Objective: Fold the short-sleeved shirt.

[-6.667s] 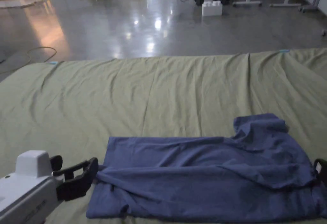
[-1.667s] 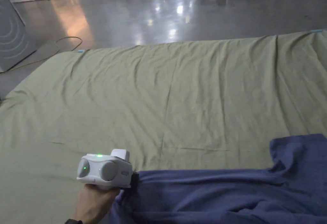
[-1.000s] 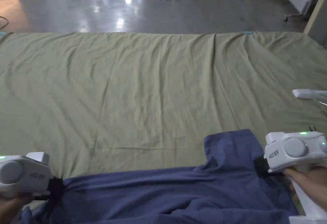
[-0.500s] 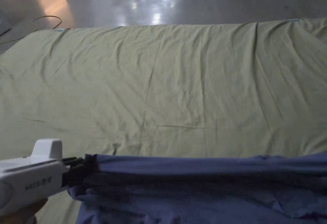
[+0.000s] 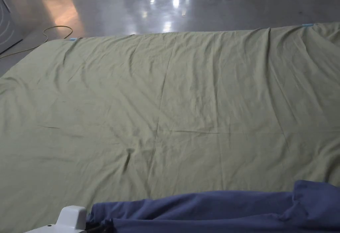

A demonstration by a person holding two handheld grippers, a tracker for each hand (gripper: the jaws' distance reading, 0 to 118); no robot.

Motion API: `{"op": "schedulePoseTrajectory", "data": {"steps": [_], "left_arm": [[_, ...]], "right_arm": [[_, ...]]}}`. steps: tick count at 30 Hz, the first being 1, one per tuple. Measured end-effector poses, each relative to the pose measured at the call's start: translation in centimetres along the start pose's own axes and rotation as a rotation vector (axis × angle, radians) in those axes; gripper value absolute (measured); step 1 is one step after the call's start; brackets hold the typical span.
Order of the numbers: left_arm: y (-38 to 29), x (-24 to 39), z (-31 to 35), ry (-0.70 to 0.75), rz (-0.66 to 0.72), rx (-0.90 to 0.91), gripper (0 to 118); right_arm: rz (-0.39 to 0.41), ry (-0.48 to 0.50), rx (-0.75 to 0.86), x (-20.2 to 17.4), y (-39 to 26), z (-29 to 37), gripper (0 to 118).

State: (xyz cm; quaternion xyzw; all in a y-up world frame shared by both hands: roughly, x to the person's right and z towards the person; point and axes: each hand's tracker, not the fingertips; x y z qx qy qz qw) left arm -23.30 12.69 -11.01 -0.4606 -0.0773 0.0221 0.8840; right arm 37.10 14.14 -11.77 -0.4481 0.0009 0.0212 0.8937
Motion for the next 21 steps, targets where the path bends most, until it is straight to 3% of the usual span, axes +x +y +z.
{"op": "schedulePoseTrajectory", "data": {"steps": [1, 2, 4, 6, 9, 14, 16, 18, 19, 20, 21], "left_arm": [[0.1, -0.2, 0.6, -0.001, -0.002, 0.021, 47], [0.6, -0.1, 1.7, 0.000, -0.003, 0.038, 62], [1.1, -0.1, 4.2, 0.031, -0.010, 0.147, 82], [2.3, 0.7, 8.2, 0.078, 0.020, 0.290, 83], [3.2, 3.2, 13.1, 0.120, 0.014, 0.485, 87], [4.2, 7.1, 19.0, 0.108, 0.005, 0.799, 91], [4.6, 7.8, 19.5, 0.109, 0.013, 0.854, 84], [4.8, 8.5, 20.0, 0.094, 0.002, 0.854, 58], [4.8, 8.8, 20.1, 0.087, -0.015, 0.856, 34], [4.7, 9.2, 20.3, 0.085, -0.032, 0.863, 34], [4.7, 9.5, 20.4, 0.086, -0.042, 0.859, 23]], "right_arm": [[0.023, -0.042, -0.004, 0.0, -0.3, 0.4, 70], [0.041, -0.074, -0.001, 0.0, -0.4, 0.8, 81], [0.026, -0.064, 0.048, 0.6, -0.2, 2.7, 80], [-0.060, -0.071, 0.173, -0.1, -0.1, 5.8, 80], [-0.116, 0.024, 0.372, -2.1, 0.5, 9.6, 80], [-0.056, 0.092, 0.611, -6.5, 2.2, 14.3, 80], [-0.035, 0.162, 0.636, -7.5, 2.9, 15.3, 79], [-0.018, 0.206, 0.663, -8.0, 3.2, 15.7, 67], [-0.012, 0.215, 0.686, -8.3, 3.1, 16.0, 49], [-0.001, 0.225, 0.710, -8.6, 3.1, 16.4, 49], [0.001, 0.225, 0.729, -9.1, 3.0, 16.6, 44]]}}
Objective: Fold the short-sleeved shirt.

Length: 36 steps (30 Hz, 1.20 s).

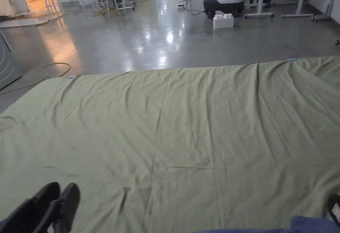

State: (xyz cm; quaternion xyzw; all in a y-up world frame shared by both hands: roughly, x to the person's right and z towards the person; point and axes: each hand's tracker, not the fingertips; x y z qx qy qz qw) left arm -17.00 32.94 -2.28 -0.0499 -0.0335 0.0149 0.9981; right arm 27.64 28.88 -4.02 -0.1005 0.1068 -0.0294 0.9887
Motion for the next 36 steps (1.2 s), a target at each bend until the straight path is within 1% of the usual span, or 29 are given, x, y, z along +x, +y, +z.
{"op": "schedulePoseTrajectory", "data": {"steps": [1, 2, 3, 4, 5, 6, 7, 10, 12, 13, 14, 17, 18, 19, 20, 21, 22, 23, 24, 26, 27, 28, 30, 31, 32, 33, 34, 35, 36], "left_arm": [[-0.3, 0.0, 0.2, -0.009, -0.014, -0.004, 8], [-0.4, 0.0, 0.4, -0.012, -0.027, 0.002, 3], [-0.3, -0.2, 0.4, -0.034, -0.024, 0.000, 3], [-0.5, 0.0, 0.3, -0.087, -0.006, -0.023, 0], [-0.5, 0.6, 0.5, -0.112, -0.003, -0.032, 0], [-0.5, 0.6, 0.6, -0.073, -0.026, -0.026, 0], [-0.5, 0.6, 0.6, -0.082, -0.041, -0.032, 0], [-0.4, 0.3, 0.6, -0.094, -0.045, -0.040, 0], [-0.4, -1.0, 0.3, -0.175, 0.118, -0.042, 0], [-0.5, -1.8, 0.0, -0.193, 0.185, -0.046, 0], [-0.6, -2.1, -0.3, -0.193, 0.229, -0.073, 0], [-2.1, -4.1, -1.5, -0.135, 0.257, -0.180, 0], [-3.2, -5.5, -2.0, -0.161, 0.360, -0.228, 0], [-4.0, -6.5, -2.4, -0.173, 0.424, -0.259, 7], [-5.8, -8.3, -3.1, -0.200, 0.564, -0.289, 21], [-7.9, -10.2, -3.8, -0.212, 0.677, -0.326, 42], [-9.6, -11.5, -4.6, -0.213, 0.736, -0.360, 73], [-11.6, -12.3, -5.3, -0.165, 0.774, -0.440, 85], [-13.5, -13.0, -5.9, -0.101, 0.779, -0.487, 85], [-17.0, -14.0, -7.1, -0.036, 0.811, -0.562, 85], [-18.5, -14.4, -7.7, -0.019, 0.828, -0.619, 85], [-19.7, -14.8, -8.1, -0.021, 0.826, -0.617, 85], [-21.4, -14.8, -8.6, 0.007, 0.876, -0.652, 85], [-22.3, -14.9, -9.0, 0.012, 0.910, -0.652, 86], [-23.2, -15.0, -9.5, -0.017, 0.916, -0.631, 86], [-23.5, -15.3, -9.5, -0.045, 0.956, -0.564, 86], [-23.5, -15.2, -9.5, -0.067, 1.026, -0.519, 85], [-23.6, -15.1, -9.9, -0.091, 1.066, -0.504, 85], [-23.8, -14.8, -10.2, -0.099, 1.101, -0.526, 84]], "right_arm": [[-0.007, 0.002, -0.007, -0.2, 0.0, 0.0, 32], [-0.014, 0.006, -0.012, -0.4, 0.0, 0.0, 14], [-0.025, 0.010, -0.011, -0.5, -0.2, 0.0, 6], [-0.025, 0.020, -0.016, -0.8, -0.2, -0.2, 4], [-0.021, 0.021, -0.028, -1.0, -0.4, -0.3, 0], [-0.005, 0.002, -0.025, -1.2, -0.6, -0.4, 0], [0.001, 0.000, -0.027, -1.2, -0.6, -0.5, 0], [-0.022, 0.008, -0.031, -1.1, -0.7, -0.7, 0], [-0.046, 0.016, -0.038, -1.2, -0.5, -0.8, 0], [-0.067, 0.023, -0.043, -1.2, -0.6, -0.9, 0], [-0.083, 0.034, -0.049, -1.1, -0.7, -0.9, 0], [-0.094, 0.041, -0.057, -0.9, -1.2, -0.6, 0], [-0.091, 0.041, -0.067, -0.9, -1.5, -0.5, 0], [-0.089, 0.040, -0.080, -0.9, -1.8, -0.4, 0], [-0.089, 0.041, -0.095, -0.8, -2.1, -0.3, 0], [-0.092, 0.042, -0.112, -0.6, -2.5, -0.2, 0], [-0.097, 0.043, -0.127, -0.5, -2.8, -0.2, 0], [-0.103, 0.040, -0.142, -0.5, -3.2, -0.1, 0], [-0.113, 0.039, -0.156, -0.4, -3.5, 0.1, 0], [-0.123, 0.038, -0.177, -0.2, -4.0, 0.3, 0], [-0.129, 0.037, -0.185, -0.2, -4.3, 0.4, 0], [-0.133, 0.035, -0.192, -0.2, -4.4, 0.6, 0], [-0.141, 0.028, -0.203, -0.1, -4.8, 0.8, 0], [-0.146, 0.024, -0.208, 0.0, -4.9, 0.8, 0], [-0.156, 0.021, -0.213, 0.2, -4.9, 0.8, 0], [-0.167, 0.021, -0.217, 0.3, -5.0, 0.8, 0], [-0.178, 0.020, -0.219, 0.3, -5.0, 0.7, 0], [-0.188, 0.019, -0.221, 0.3, -5.1, 0.7, 0], [-0.196, 0.019, -0.223, 0.3, -5.1, 0.7, 0]]}}
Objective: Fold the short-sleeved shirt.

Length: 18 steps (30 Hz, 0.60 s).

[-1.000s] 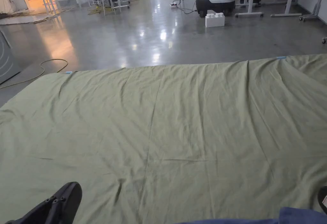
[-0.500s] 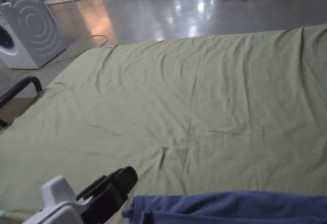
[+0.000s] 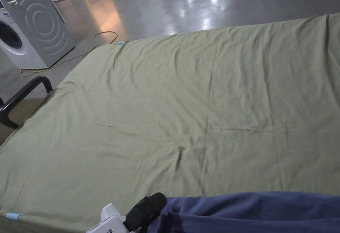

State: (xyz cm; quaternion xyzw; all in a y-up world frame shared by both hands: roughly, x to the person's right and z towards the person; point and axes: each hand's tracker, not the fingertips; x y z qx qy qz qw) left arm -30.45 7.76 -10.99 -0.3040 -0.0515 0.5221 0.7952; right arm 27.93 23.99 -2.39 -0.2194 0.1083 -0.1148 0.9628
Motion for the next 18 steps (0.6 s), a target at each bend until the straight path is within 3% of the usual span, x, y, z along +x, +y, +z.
{"op": "schedulePoseTrajectory", "data": {"steps": [2, 3, 4, 5, 13, 18], "left_arm": [[-0.2, -0.2, -0.6, 0.010, -0.009, -0.002, 73], [-0.5, -0.2, -0.8, 0.005, -0.018, -0.011, 56], [-0.7, -0.3, -1.1, 0.017, -0.007, -0.029, 28], [-1.4, 0.1, -1.3, 0.024, 0.012, -0.046, 22], [0.0, 1.4, 1.4, -0.004, 0.014, 0.094, 14], [5.2, 4.8, 6.2, 0.112, -0.199, 0.197, 14]], "right_arm": [[-0.015, 0.005, -0.005, 0.0, -0.1, -0.2, 0], [-0.015, 0.006, -0.009, -0.1, -0.2, -0.3, 0], [-0.010, 0.003, -0.014, -0.6, 0.0, -0.3, 0], [-0.002, -0.001, -0.021, -0.9, 0.1, -0.3, 0], [0.019, -0.007, -0.053, -1.1, 0.0, -0.3, 0], [-0.010, -0.009, -0.045, -0.7, 0.1, -0.5, 0]]}}
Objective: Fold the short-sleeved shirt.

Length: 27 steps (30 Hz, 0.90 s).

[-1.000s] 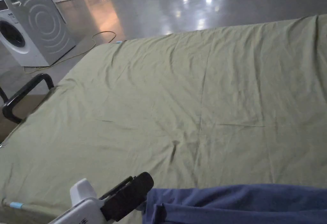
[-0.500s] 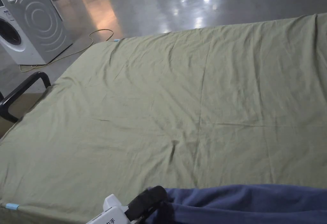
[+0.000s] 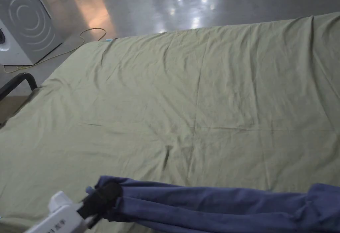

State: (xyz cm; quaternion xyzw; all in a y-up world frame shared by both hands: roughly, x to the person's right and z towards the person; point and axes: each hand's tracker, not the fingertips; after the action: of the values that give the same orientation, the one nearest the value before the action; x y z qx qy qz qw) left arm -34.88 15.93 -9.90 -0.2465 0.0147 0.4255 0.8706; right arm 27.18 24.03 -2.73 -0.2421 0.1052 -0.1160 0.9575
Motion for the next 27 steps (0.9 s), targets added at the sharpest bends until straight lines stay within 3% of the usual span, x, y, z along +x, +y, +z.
{"op": "schedulePoseTrajectory", "data": {"steps": [1, 4, 9, 14, 19, 21, 23, 24, 27], "left_arm": [[1.1, 0.6, 0.7, 0.065, -0.110, 0.020, 14], [2.3, 3.0, 1.5, 0.135, -0.259, 0.047, 14], [-4.7, 9.5, -1.5, 0.037, -0.433, -0.072, 14], [-14.1, 13.1, -8.1, 0.091, -0.527, -0.237, 14], [-19.1, 14.0, -10.3, 0.117, -0.602, -0.301, 17], [-19.7, 14.3, -10.4, 0.125, -0.636, -0.305, 34], [-19.2, 14.5, -10.2, 0.012, -0.587, -0.353, 71], [-18.9, 14.7, -9.9, -0.024, -0.596, -0.386, 81], [-17.5, 15.0, -7.7, -0.035, -0.646, -0.302, 82]], "right_arm": [[-0.012, 0.001, 0.000, 0.1, -0.1, -0.2, 0], [-0.046, 0.008, -0.002, 0.2, -0.3, -0.4, 0], [-0.059, 0.013, -0.008, -0.3, -0.7, -0.4, 0], [0.002, -0.010, -0.005, -0.7, -0.4, 1.2, 0], [-0.010, -0.050, -0.013, 0.3, -1.0, 2.7, 0], [-0.039, -0.073, -0.030, 0.9, -1.6, 2.6, 0], [-0.067, -0.080, -0.039, 1.5, -2.0, 2.5, 0], [-0.077, -0.079, -0.042, 1.6, -2.1, 2.5, 0], [-0.079, -0.074, -0.040, 3.3, -3.8, 2.5, 0]]}}
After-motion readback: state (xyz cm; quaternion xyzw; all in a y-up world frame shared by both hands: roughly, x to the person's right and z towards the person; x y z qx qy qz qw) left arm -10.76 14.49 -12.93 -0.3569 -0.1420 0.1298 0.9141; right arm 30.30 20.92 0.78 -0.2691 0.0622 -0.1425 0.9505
